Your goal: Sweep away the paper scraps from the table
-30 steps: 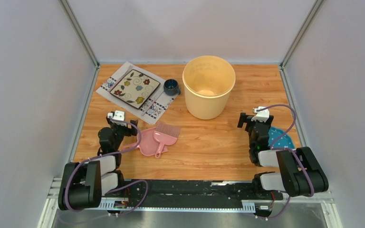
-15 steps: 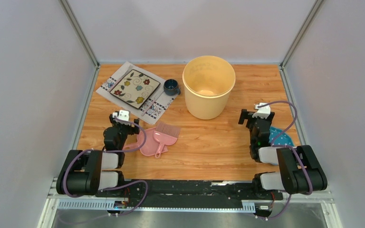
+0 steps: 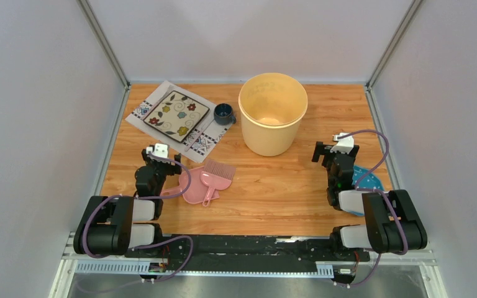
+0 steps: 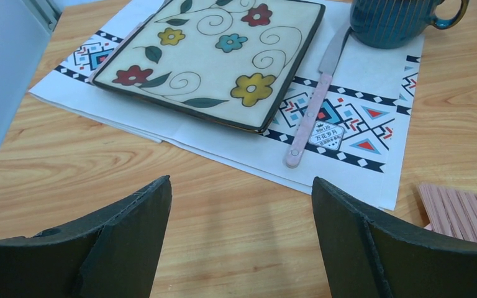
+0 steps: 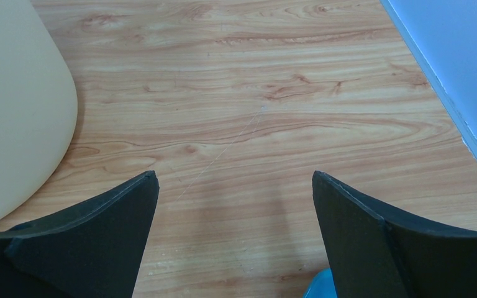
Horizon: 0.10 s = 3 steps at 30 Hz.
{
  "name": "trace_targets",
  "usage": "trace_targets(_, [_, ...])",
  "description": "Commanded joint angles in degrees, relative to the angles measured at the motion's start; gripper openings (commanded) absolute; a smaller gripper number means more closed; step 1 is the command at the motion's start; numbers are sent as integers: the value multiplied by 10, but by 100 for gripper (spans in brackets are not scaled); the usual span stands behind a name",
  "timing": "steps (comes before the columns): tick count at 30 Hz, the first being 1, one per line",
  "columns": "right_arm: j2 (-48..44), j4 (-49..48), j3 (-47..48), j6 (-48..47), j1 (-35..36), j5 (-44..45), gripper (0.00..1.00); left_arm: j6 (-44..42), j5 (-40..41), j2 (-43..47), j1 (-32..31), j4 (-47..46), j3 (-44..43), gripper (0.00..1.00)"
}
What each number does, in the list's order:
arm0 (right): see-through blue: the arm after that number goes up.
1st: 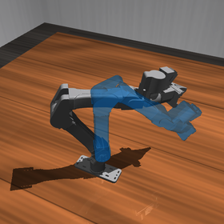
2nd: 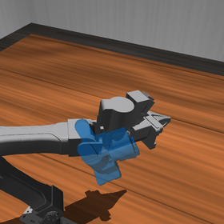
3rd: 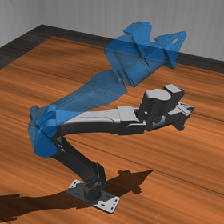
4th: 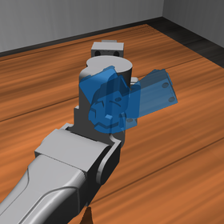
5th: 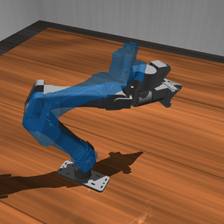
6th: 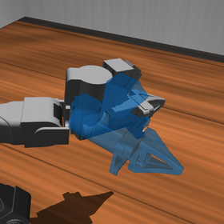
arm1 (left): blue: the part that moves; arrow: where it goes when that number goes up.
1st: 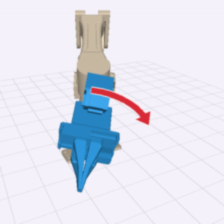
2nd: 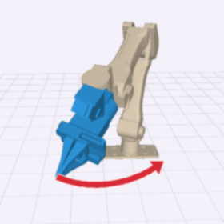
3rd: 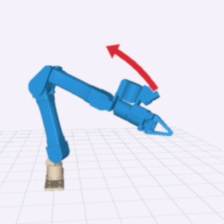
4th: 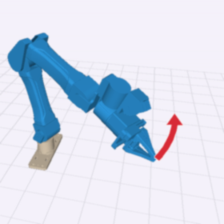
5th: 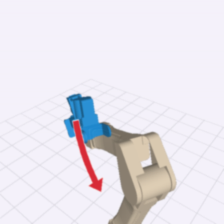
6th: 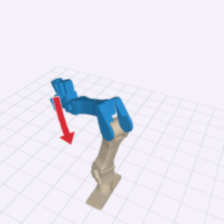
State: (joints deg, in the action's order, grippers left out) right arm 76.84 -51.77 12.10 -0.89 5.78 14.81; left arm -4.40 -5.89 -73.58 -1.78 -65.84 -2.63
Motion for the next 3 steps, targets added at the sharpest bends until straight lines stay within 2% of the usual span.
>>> trace_targets(1, [2,-13,17,5,-3,-2,100,-4,-4,-2,-2,-32,140,90])
trace_targets(3, [2,-13,17,5,-4,-2,100,-5,-4,-2,-2,-32,139,90])
